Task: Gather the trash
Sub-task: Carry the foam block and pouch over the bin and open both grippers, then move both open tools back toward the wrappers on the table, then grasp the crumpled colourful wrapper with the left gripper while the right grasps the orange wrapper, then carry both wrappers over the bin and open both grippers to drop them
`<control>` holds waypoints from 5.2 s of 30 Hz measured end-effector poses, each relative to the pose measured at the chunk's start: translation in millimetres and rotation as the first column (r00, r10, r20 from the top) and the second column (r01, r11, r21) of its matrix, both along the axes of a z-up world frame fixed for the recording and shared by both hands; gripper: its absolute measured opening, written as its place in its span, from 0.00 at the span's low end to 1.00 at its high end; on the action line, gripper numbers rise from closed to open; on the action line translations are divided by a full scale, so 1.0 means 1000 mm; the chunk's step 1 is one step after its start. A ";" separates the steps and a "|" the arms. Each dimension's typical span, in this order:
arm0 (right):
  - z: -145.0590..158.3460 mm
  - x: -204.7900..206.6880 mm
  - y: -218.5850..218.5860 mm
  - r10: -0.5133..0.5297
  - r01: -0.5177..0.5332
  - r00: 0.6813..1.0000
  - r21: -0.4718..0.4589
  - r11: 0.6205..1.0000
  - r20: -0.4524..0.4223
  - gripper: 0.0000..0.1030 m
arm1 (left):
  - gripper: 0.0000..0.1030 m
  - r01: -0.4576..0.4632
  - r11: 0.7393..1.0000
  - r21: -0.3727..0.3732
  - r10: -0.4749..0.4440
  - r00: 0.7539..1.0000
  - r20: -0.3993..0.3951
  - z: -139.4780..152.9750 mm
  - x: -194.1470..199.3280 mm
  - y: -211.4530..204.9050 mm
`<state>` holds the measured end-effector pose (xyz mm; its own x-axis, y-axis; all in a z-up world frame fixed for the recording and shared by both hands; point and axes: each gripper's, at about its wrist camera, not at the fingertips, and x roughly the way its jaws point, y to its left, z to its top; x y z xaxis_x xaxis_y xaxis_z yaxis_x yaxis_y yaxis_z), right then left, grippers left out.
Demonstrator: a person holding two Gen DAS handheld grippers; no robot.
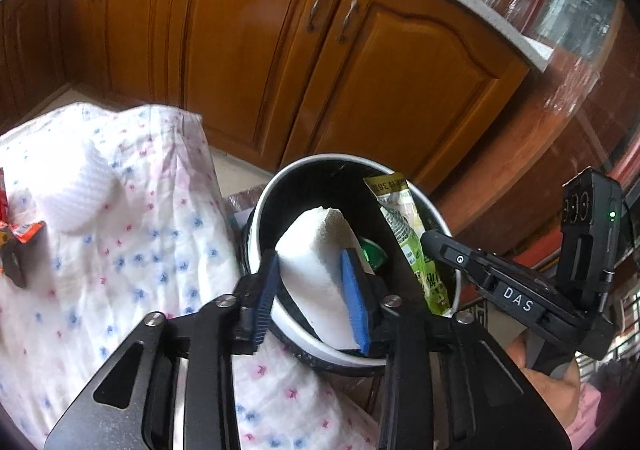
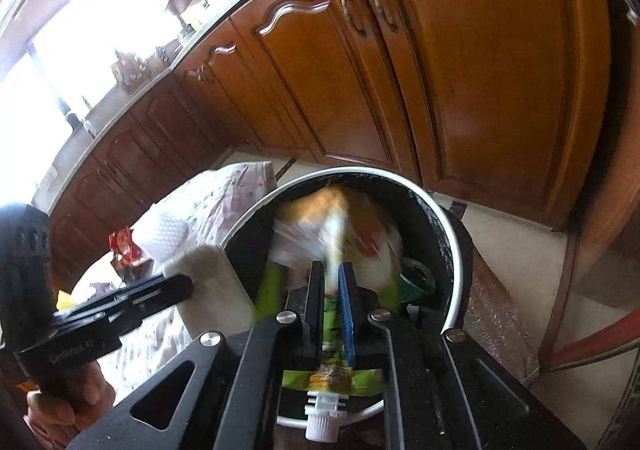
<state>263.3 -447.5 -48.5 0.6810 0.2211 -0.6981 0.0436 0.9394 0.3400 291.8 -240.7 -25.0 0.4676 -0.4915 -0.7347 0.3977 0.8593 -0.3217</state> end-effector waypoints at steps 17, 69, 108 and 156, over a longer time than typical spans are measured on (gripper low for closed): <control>0.017 -0.035 0.029 0.025 -0.037 0.992 0.097 0.995 0.123 0.77 | 0.52 -0.120 0.989 -0.090 0.119 0.993 -0.020 -0.006 -0.029 0.070; -0.020 0.034 0.264 0.378 -0.384 0.923 0.077 0.920 0.076 0.79 | 0.52 -0.564 0.822 -0.084 0.565 0.825 -0.010 -0.025 -0.060 0.318; -0.012 -0.013 0.190 0.258 -0.267 0.962 0.118 0.957 0.085 0.09 | 0.25 -0.425 0.894 -0.142 0.429 0.903 -0.003 -0.016 -0.058 0.259; 0.005 -0.054 -0.004 -0.101 0.092 0.985 0.069 0.993 0.137 0.09 | 0.25 -0.015 0.998 -0.055 0.019 0.998 0.068 0.012 -0.036 0.021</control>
